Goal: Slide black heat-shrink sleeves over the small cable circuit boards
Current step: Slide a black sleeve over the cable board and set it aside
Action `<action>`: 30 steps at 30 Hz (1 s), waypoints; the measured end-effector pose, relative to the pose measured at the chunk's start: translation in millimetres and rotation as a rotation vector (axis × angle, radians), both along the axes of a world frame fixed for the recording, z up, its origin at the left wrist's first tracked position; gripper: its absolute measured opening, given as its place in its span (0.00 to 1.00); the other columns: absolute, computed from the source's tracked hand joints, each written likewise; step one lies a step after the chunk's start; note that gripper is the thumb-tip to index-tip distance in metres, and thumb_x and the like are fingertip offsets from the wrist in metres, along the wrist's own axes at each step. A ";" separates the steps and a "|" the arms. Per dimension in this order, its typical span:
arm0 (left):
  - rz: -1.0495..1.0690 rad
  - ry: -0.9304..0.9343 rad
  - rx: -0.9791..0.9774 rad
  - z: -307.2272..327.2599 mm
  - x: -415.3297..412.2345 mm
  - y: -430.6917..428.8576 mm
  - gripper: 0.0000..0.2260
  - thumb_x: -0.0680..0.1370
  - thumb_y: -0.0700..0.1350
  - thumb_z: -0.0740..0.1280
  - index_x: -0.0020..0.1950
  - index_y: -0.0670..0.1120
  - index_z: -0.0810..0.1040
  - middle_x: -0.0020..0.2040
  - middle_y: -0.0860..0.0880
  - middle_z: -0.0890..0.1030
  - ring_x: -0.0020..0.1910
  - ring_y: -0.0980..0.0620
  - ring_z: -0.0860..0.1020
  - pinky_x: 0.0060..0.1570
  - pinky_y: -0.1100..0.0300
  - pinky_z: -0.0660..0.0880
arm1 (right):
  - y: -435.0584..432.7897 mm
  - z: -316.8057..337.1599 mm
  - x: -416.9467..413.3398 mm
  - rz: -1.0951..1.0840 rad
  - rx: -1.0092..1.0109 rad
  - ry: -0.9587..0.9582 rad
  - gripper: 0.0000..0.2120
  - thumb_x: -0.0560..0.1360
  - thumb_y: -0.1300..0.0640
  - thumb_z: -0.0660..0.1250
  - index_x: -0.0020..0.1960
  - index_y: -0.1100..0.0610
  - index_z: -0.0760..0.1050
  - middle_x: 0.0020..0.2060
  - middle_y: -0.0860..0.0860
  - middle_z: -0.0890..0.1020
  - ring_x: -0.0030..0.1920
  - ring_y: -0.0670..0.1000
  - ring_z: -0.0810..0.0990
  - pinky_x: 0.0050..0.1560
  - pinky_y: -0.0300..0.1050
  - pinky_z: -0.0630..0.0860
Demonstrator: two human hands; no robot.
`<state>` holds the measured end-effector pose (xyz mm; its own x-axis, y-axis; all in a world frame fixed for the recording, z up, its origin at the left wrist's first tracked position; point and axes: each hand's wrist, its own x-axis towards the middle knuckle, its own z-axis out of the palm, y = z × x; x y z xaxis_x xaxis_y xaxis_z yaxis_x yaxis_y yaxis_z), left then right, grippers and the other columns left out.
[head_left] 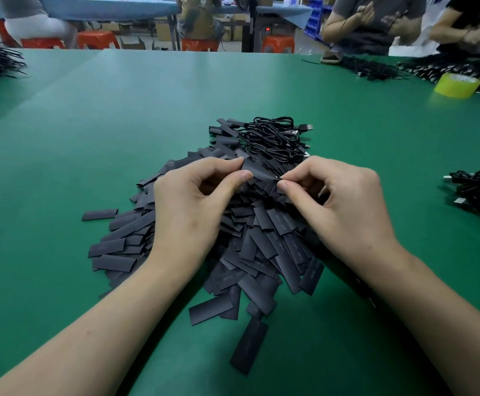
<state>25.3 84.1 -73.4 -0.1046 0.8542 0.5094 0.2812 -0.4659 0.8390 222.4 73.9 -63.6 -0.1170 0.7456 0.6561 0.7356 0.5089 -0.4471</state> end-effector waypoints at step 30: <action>-0.132 -0.072 -0.079 -4.3 1.4 4.4 0.21 0.71 0.45 0.81 0.61 0.51 0.80 0.47 0.54 0.84 0.47 0.53 0.84 0.52 0.57 0.81 | -6.9 -1.8 -17.1 0.123 -0.181 0.255 0.07 0.78 0.61 0.71 0.52 0.51 0.84 0.38 0.43 0.86 0.38 0.43 0.85 0.43 0.43 0.81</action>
